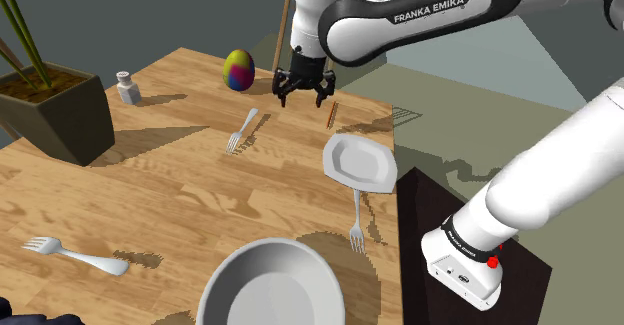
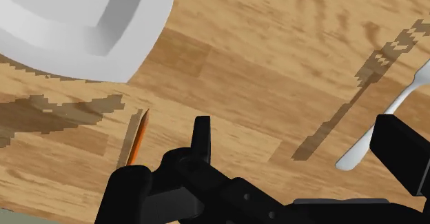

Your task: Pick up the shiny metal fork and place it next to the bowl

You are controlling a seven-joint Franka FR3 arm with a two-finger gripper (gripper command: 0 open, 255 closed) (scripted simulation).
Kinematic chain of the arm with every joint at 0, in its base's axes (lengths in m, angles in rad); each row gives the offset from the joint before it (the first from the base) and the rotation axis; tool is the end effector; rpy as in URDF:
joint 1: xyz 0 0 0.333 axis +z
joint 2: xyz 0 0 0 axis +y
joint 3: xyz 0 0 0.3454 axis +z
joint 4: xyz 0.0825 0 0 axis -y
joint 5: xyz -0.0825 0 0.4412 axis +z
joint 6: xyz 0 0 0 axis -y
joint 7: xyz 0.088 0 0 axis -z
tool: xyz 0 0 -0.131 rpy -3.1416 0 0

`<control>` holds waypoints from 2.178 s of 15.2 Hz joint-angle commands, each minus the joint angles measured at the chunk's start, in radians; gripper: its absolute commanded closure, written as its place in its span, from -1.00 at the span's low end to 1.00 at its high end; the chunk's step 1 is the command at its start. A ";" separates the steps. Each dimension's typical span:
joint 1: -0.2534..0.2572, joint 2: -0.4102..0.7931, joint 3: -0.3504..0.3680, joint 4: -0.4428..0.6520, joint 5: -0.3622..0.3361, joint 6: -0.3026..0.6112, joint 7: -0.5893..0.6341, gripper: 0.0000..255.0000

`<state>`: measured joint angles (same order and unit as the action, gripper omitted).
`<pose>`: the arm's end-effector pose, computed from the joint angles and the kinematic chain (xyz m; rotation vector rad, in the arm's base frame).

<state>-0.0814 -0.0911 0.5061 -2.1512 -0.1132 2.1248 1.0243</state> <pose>0.5271 0.2333 0.4189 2.9507 -0.8215 0.2040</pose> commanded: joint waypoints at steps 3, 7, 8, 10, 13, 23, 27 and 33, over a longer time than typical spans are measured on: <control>0.015 0.187 0.031 0.133 -0.115 0.007 0.209 -1.00; 0.070 0.374 0.013 0.296 -0.220 -0.017 0.381 -1.00; 0.088 0.420 0.004 0.341 -0.241 -0.026 0.418 -1.00; 0.125 0.510 -0.017 0.437 -0.276 -0.047 0.482 -1.00; 0.183 0.646 -0.053 0.599 -0.313 -0.087 0.560 -1.00; 0.189 0.703 -0.076 0.583 -0.341 -0.018 0.580 -1.00; 0.189 0.703 -0.076 0.583 -0.341 -0.018 0.580 -1.00; 0.189 0.703 -0.076 0.583 -0.341 -0.018 0.580 1.00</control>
<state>0.1074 0.6116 0.4302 -1.5681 -0.4543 2.1069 1.6044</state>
